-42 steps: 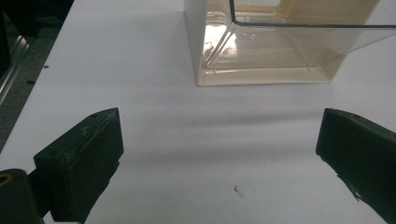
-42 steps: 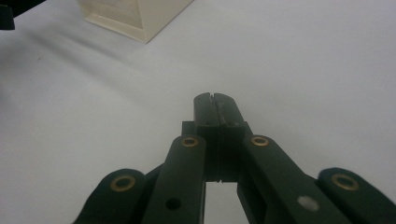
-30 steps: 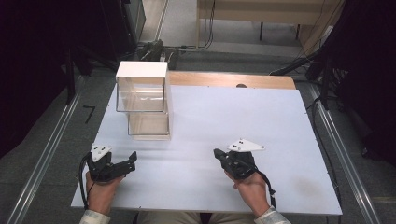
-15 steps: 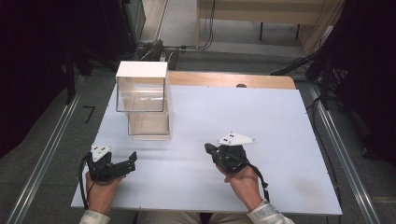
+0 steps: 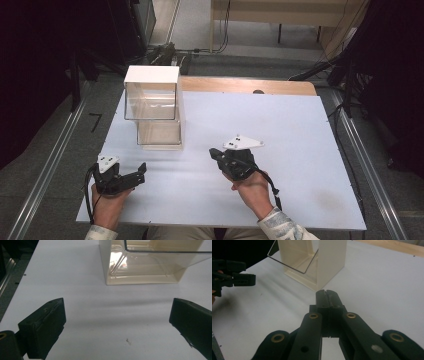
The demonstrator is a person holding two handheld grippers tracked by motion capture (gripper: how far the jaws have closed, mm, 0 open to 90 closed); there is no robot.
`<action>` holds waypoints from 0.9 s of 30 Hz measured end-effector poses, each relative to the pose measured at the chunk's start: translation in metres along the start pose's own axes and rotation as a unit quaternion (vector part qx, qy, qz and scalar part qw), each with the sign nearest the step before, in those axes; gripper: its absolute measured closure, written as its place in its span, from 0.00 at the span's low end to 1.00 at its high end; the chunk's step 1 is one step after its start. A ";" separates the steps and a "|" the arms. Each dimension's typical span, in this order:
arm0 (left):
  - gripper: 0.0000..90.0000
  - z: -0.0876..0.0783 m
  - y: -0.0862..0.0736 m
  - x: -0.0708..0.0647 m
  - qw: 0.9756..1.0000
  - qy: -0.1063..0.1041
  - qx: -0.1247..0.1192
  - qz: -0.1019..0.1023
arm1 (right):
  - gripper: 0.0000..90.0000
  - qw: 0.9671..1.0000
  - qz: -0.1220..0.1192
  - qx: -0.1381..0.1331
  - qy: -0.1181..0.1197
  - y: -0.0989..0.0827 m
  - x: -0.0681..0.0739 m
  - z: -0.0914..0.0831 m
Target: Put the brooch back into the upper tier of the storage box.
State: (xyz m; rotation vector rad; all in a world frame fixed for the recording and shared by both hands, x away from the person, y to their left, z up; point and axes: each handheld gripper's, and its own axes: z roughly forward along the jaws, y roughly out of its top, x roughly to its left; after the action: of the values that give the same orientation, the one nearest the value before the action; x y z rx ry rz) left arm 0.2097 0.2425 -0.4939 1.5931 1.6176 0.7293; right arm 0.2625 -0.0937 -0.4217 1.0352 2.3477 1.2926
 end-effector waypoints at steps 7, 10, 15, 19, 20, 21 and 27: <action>0.02 0.000 0.000 0.000 1.000 0.001 0.000 0.001 | 0.97 1.000 -0.004 0.000 0.004 0.004 0.004 0.004; 0.02 0.000 0.000 0.000 1.000 0.001 0.000 0.001 | 0.97 1.000 -0.006 -0.003 0.008 0.006 0.006 0.006; 0.02 0.000 0.000 0.000 1.000 0.001 0.000 0.001 | 0.97 1.000 -0.008 -0.008 0.011 0.012 0.010 0.009; 0.02 0.000 0.000 0.000 1.000 0.001 0.000 0.004 | 0.97 1.000 -0.011 -0.013 0.015 0.018 0.014 0.010; 0.02 0.000 0.000 -0.001 1.000 0.000 0.000 0.003 | 0.97 1.000 -0.012 -0.015 0.016 0.019 0.014 0.011; 0.02 0.000 0.000 -0.001 1.000 0.000 0.000 0.003 | 0.97 1.000 -0.012 -0.015 0.016 0.021 0.015 0.011; 0.02 0.001 0.000 -0.001 1.000 0.000 0.001 0.003 | 0.97 0.999 -0.014 -0.024 0.017 0.028 0.018 0.011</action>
State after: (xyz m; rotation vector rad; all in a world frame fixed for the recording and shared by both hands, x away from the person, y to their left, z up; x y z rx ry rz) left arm 0.2102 0.2418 -0.4942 1.6002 1.6152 0.7317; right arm 0.2686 -0.0647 -0.4032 0.9686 2.3358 1.3602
